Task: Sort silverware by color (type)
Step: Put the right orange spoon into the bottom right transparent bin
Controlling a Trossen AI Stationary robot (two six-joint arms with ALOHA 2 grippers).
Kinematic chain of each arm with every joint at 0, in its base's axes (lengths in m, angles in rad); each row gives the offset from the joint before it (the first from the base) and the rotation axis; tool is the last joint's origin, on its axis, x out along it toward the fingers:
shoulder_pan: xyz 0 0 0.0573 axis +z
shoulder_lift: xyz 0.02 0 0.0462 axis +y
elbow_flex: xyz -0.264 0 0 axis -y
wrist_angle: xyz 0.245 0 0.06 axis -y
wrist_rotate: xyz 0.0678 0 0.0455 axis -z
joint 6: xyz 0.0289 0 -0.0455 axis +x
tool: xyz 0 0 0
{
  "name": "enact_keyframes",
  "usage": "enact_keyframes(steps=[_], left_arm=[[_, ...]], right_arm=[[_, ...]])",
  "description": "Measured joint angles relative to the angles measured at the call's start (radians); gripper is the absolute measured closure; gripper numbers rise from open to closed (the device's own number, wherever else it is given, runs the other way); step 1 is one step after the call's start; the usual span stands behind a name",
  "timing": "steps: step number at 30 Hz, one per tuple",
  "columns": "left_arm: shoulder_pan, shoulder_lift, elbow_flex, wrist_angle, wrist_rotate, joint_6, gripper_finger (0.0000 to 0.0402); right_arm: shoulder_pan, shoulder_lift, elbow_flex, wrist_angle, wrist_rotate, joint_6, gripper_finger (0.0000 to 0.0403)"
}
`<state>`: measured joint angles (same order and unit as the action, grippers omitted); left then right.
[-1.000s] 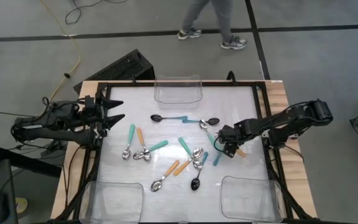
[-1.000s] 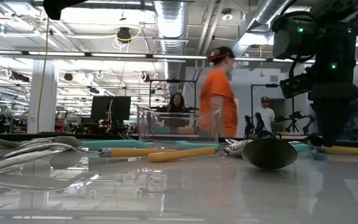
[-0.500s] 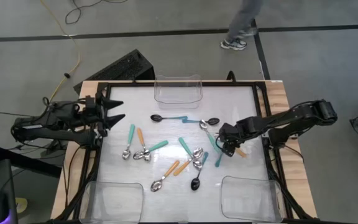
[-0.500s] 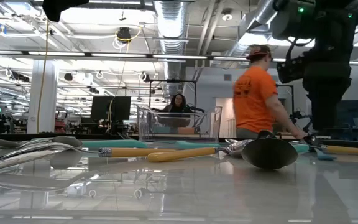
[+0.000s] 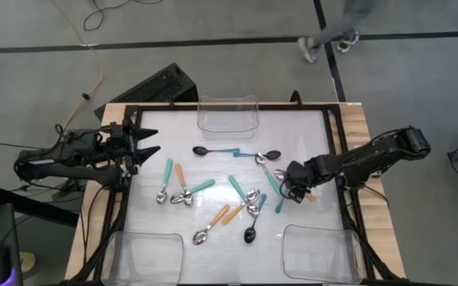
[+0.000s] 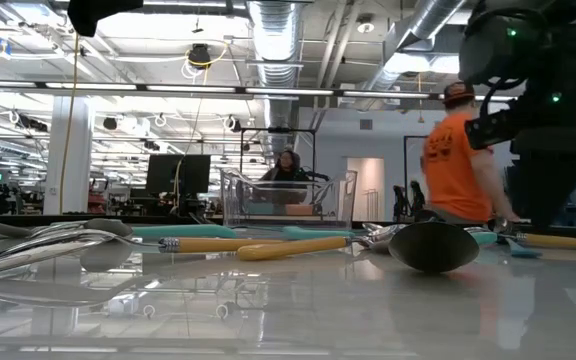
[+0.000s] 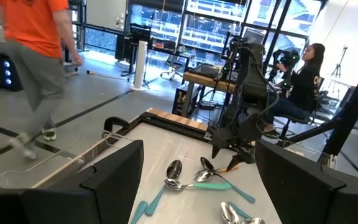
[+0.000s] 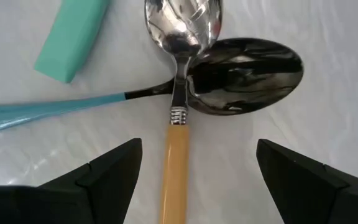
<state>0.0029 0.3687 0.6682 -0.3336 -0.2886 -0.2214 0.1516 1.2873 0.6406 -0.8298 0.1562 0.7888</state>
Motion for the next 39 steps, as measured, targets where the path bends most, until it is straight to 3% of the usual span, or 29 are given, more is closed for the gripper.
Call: enact_keyframes(steps=[14,21,29,39], left_arm=[[0.0,0.0,0.0,-0.017,-0.008,0.001,0.0109],[0.0,0.0,0.0,-0.017,-0.011,0.003,0.0109],[0.0,0.0,0.0,-0.015,-0.013,0.027,0.0109],[0.0,0.0,0.0,-0.012,-0.014,0.027,0.0109]], right_arm=[[-0.004,-0.002,-0.09,0.08,-0.051,0.023,0.0067],[-0.004,-0.002,-0.09,0.079,-0.073,0.031,0.009],[-0.004,0.0,-0.09,0.065,-0.075,0.076,0.0156],[-0.003,0.001,-0.092,0.052,-0.068,0.097,0.0273]])
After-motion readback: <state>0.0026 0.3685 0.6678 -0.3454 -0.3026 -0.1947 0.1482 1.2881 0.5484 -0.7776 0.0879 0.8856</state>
